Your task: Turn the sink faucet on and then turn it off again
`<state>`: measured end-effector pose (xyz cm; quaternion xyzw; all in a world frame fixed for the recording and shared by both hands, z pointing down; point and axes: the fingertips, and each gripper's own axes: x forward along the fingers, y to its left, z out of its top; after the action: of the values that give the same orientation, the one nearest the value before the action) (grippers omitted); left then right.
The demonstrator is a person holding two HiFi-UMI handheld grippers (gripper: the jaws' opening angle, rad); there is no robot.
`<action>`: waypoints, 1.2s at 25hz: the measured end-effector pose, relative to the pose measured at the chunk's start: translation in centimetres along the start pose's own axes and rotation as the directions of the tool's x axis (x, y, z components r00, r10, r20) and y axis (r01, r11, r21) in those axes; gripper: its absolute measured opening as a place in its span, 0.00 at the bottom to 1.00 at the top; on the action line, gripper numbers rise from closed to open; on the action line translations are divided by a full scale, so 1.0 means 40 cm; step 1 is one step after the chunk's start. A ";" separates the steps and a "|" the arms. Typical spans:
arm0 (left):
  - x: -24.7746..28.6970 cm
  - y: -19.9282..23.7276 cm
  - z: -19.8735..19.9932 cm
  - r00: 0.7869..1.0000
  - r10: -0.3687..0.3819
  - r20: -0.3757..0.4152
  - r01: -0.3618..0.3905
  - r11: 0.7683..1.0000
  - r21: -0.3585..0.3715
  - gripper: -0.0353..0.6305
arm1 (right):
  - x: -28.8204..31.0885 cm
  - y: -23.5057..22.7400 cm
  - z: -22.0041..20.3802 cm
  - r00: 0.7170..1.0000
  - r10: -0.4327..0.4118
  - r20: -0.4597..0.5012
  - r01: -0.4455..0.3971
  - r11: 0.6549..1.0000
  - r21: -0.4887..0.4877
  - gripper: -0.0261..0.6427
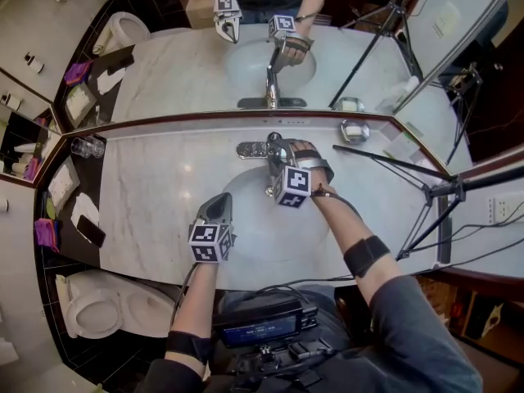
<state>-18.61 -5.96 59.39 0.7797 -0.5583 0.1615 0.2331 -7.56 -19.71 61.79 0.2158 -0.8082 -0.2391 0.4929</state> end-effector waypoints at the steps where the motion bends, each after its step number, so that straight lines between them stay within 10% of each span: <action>1: 0.000 0.002 -0.003 1.000 0.002 -0.001 -0.002 1.000 -0.002 0.05 | 0.007 0.001 0.004 1.000 0.001 0.000 -0.001 1.000 -0.016 0.43; 10: 0.000 0.024 -0.019 1.000 0.016 -0.013 -0.017 1.000 -0.017 0.05 | 0.047 0.046 0.004 0.997 0.071 -0.028 -0.073 0.993 -0.095 0.25; 30: 0.026 0.006 -0.019 1.000 -0.008 -0.027 0.007 1.000 -0.013 0.05 | 0.043 0.057 0.003 0.997 0.047 -0.054 -0.051 0.996 -0.079 0.24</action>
<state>-18.49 -6.45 60.62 0.7781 -0.5532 0.1675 0.2460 -8.66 -18.90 64.30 0.1820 -0.7899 -0.2538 0.5278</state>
